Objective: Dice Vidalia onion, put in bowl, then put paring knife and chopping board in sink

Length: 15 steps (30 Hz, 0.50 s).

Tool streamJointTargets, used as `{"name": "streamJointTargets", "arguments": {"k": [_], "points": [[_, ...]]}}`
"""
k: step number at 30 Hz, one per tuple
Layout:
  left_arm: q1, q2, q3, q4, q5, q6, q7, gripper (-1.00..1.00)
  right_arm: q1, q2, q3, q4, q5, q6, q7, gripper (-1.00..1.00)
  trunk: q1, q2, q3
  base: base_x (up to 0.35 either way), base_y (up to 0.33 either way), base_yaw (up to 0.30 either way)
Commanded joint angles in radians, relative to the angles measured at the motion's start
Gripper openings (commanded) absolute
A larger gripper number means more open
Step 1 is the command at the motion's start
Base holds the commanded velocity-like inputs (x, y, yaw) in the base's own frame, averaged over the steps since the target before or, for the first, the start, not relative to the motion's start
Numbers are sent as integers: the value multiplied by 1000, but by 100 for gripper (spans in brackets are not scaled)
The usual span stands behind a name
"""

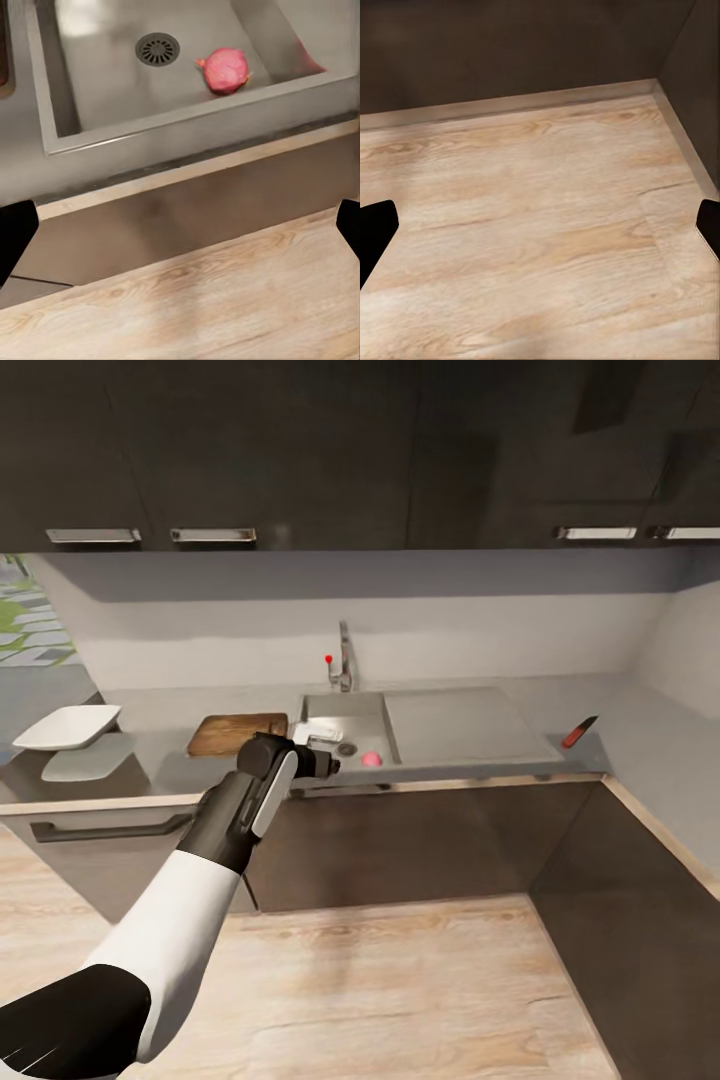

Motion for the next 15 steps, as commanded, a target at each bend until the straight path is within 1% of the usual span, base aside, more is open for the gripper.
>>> {"name": "streamJointTargets", "arguments": {"k": [1,5,11,15], "points": [[-1,0,-1,0,11,3,10,100,-1,1,-4,0,11,-2,-7,100,1,-2,-2,247,-225,0],[-1,2,1,14,9,2,11,100,-1,1,-4,1,11,-2,-7,100,1,-2,-2,277,-148,0],[-1,4,2,50,9,0,12,100,-1,1,-4,1,11,-2,-7,100,1,-2,-2,320,-21,0],[-1,3,2,58,9,0,12,100,-1,1,-4,1,11,-2,-7,100,1,-2,-2,327,-2,0]]}}
